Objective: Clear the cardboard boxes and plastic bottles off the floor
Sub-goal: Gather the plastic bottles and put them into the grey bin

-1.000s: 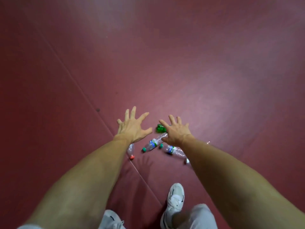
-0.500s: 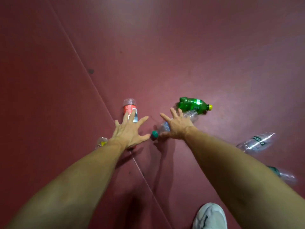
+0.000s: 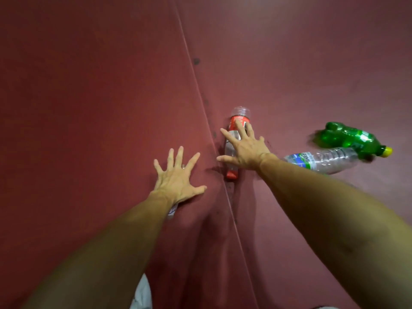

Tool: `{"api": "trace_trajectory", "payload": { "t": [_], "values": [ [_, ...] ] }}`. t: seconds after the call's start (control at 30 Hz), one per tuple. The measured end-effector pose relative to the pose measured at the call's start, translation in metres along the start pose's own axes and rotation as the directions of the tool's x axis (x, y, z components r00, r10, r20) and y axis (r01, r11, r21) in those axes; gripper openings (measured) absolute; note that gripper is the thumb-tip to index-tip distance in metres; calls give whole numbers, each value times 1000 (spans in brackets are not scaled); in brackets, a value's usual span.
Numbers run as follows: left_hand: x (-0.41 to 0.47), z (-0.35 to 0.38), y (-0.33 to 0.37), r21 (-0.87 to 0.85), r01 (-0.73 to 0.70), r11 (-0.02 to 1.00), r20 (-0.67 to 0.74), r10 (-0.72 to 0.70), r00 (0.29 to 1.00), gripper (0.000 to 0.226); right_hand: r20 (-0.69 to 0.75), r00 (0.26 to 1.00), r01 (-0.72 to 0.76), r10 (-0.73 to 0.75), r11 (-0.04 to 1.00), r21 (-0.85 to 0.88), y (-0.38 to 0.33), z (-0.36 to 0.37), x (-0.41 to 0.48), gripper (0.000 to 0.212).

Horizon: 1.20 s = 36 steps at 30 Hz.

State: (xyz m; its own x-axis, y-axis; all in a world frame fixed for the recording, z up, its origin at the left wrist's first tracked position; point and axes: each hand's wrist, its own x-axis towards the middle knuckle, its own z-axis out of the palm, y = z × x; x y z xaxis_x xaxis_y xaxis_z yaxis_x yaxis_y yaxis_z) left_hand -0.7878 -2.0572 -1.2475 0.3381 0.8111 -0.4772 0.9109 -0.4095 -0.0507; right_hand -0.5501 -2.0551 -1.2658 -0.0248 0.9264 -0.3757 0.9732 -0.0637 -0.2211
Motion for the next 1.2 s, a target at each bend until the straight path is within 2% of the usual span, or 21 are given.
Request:
{"api": "trace_trajectory", "payload": {
  "t": [0.13, 0.2, 0.4, 0.5, 0.73, 0.87, 1.0, 1.2],
  "values": [
    [-18, 9, -14, -114, 81, 990, 98, -70, 993, 105, 7, 1000, 7, -7, 998, -55, -5, 4, 10, 91],
    [-26, 8, -15, -118, 87, 989, 127, -72, 989, 100, 9, 1000, -2, 2, 998, -57, -6, 8, 9, 88],
    [-12, -2, -2, -204, -18, 979, -18, 15, 1000, 90, 17, 1000, 9, -8, 998, -64, 1, 12, -6, 85],
    [-5, -7, 11, -256, 7, 967, -41, -18, 999, 86, 26, 999, 47, -45, 996, -72, 8, 13, -17, 86],
    [-8, -3, 9, -191, 17, 981, 95, 2, 995, 88, -100, 994, 31, -42, 994, -107, 25, 7, -32, 83],
    [-7, -4, 7, -227, 43, 973, 134, -13, 991, 88, -48, 999, -26, 21, 995, -93, 28, 1, -26, 92],
    [-9, -5, 10, -254, 54, 966, 111, -26, 993, 87, 36, 998, -51, 53, 997, -50, 28, -1, -20, 99],
    [-8, -2, 10, -287, 47, 957, 66, -29, 997, 85, 92, 994, 58, -61, 998, 35, 21, -1, -19, 101]
  ]
}}
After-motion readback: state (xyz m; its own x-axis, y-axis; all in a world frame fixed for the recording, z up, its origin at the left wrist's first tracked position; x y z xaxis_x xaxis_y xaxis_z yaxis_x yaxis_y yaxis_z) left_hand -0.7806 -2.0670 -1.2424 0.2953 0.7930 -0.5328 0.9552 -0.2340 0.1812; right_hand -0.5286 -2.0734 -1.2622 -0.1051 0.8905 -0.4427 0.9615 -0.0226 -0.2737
